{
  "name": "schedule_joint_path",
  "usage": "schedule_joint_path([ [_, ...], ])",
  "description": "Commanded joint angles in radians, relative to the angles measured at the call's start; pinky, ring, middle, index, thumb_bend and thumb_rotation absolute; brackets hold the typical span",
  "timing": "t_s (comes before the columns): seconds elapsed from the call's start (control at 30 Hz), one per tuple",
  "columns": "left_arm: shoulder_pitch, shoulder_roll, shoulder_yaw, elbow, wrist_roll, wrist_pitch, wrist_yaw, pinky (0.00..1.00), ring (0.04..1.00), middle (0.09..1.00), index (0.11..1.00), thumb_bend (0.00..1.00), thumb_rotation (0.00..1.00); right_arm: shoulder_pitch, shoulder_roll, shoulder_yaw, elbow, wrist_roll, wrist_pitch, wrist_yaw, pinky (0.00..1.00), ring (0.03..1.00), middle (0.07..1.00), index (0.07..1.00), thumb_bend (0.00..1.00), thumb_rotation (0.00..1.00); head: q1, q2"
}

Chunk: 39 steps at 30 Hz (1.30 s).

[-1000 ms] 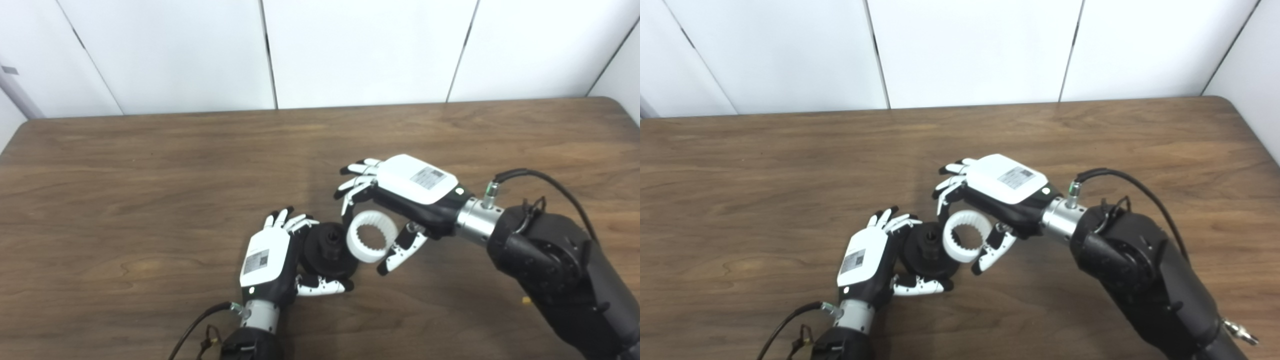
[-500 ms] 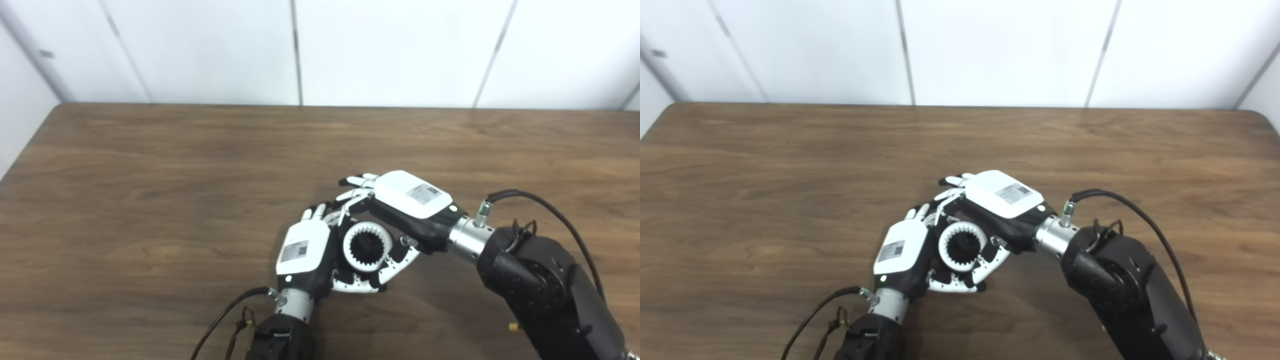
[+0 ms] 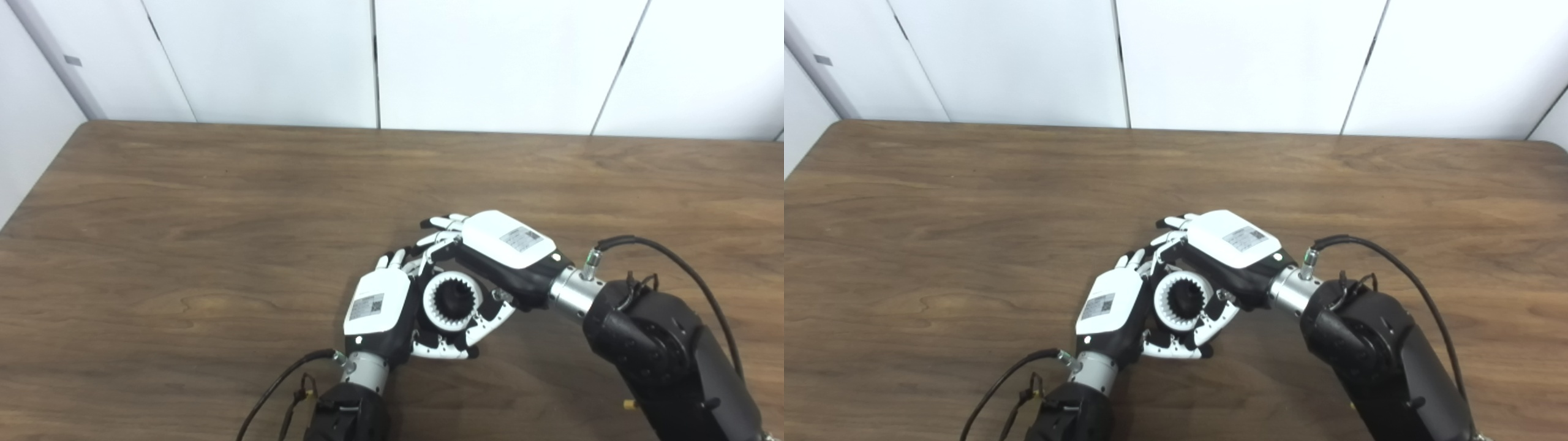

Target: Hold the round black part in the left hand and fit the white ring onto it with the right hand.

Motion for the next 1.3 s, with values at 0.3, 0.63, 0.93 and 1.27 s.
schedule_joint_path([
  [0.3,0.072,-0.046,-0.066,0.037,0.011,-0.007,-0.009,1.00,0.967,0.841,0.482,0.52,0.06,-0.059,-0.015,-0.051,0.021,0.005,-0.006,-0.041,0.94,0.955,0.816,0.485,0.52,0.14,-0.032,0.016],
  [0.63,0.081,-0.033,-0.062,0.005,0.011,-0.003,-0.028,1.00,0.959,0.831,0.481,0.52,0.06,-0.039,-0.011,-0.083,0.049,0.053,0.032,-0.042,0.92,0.960,0.830,0.485,0.52,0.14,-0.051,0.017],
  [0.93,0.098,-0.029,-0.060,-0.010,0.002,-0.010,-0.021,1.00,0.966,0.832,0.482,0.52,0.06,-0.004,-0.008,-0.124,0.107,0.118,0.033,-0.083,0.86,0.955,0.832,0.485,0.52,0.14,-0.027,0.011],
  [1.27,0.095,-0.019,-0.053,-0.011,-0.013,-0.020,-0.023,1.00,0.964,0.831,0.482,0.52,0.06,0.007,0.025,-0.158,0.108,0.226,0.096,-0.096,0.82,0.945,0.832,0.485,0.52,0.14,-0.019,0.014],
])
